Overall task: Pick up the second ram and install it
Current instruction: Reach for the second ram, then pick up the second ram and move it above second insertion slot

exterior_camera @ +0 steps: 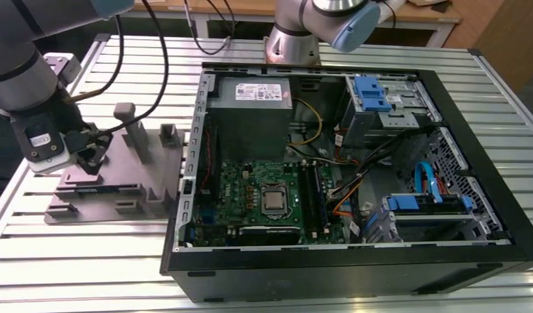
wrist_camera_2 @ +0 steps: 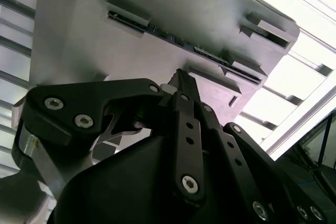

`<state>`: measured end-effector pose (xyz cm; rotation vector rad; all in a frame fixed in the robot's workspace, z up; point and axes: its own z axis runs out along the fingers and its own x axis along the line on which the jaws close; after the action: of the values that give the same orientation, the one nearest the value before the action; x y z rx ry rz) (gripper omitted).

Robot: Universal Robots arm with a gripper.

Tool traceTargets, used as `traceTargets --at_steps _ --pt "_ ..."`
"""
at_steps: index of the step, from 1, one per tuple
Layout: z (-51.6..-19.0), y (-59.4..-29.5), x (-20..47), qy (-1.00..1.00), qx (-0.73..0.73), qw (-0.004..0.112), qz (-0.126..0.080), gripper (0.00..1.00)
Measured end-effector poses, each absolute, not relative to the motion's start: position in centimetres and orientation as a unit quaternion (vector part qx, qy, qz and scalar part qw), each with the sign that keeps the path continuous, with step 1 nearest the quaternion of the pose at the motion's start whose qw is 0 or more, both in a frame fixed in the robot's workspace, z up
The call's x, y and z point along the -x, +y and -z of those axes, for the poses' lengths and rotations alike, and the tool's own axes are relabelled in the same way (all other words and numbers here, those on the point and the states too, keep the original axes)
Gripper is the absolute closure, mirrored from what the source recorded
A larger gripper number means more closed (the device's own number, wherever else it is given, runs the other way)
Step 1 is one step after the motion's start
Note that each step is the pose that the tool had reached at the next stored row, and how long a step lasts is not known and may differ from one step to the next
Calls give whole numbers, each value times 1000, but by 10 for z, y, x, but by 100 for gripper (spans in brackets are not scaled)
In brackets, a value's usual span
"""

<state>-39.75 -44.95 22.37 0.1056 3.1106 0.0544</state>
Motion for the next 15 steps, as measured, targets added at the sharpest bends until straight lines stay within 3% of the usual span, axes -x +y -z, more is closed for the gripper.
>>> traceTargets --at_steps 15 --pt "-220 -449 397 999 -34 14 -17 90"
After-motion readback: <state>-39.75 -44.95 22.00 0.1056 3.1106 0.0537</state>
